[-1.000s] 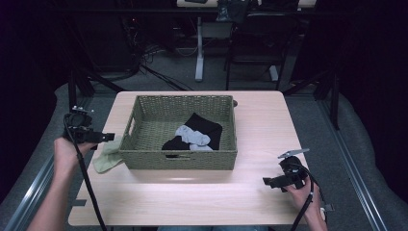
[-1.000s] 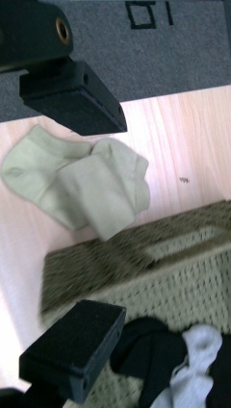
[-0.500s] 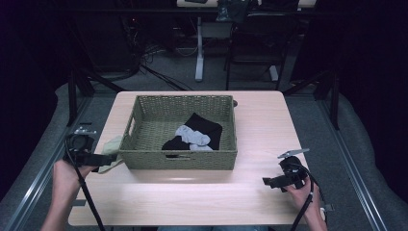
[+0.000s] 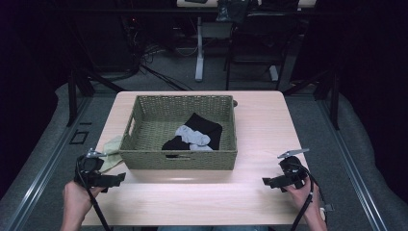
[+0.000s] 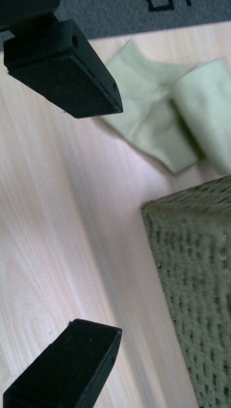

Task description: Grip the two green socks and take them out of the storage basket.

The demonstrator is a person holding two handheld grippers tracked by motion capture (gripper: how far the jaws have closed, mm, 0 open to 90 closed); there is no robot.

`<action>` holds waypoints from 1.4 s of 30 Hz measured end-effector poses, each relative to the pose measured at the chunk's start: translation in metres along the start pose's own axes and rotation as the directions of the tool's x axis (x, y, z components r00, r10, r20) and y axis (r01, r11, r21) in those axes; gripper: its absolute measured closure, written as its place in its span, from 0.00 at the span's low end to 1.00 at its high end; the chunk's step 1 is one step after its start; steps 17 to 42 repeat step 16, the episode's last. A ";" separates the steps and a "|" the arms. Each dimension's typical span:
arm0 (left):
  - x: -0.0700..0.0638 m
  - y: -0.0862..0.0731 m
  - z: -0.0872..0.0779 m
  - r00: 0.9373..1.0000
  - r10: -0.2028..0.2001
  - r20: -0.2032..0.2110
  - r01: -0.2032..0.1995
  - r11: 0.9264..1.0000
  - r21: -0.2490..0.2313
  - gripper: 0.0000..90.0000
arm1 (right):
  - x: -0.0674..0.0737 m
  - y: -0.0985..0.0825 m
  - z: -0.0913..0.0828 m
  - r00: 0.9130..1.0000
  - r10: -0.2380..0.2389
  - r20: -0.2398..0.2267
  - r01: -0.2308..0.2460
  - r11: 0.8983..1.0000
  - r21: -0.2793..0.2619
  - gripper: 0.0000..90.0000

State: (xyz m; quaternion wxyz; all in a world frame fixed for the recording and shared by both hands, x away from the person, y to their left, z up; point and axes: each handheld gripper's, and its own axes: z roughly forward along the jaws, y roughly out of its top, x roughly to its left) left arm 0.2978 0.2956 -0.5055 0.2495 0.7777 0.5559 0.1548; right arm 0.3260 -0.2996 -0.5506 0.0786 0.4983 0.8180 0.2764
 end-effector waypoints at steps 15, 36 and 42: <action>-0.003 -0.029 0.021 0.999 -0.040 -0.008 0.040 0.999 -0.006 0.00 | 0.000 0.001 0.003 1.000 -0.006 0.006 0.006 1.000 0.005 0.01; -0.002 -0.028 0.019 0.999 -0.037 -0.017 0.037 0.999 -0.011 0.00 | 0.000 0.001 0.003 1.000 -0.007 0.007 0.007 1.000 0.006 0.01; -0.002 -0.028 0.019 0.999 -0.037 -0.017 0.037 0.999 -0.011 0.00 | 0.000 0.001 0.003 1.000 -0.007 0.007 0.007 1.000 0.006 0.01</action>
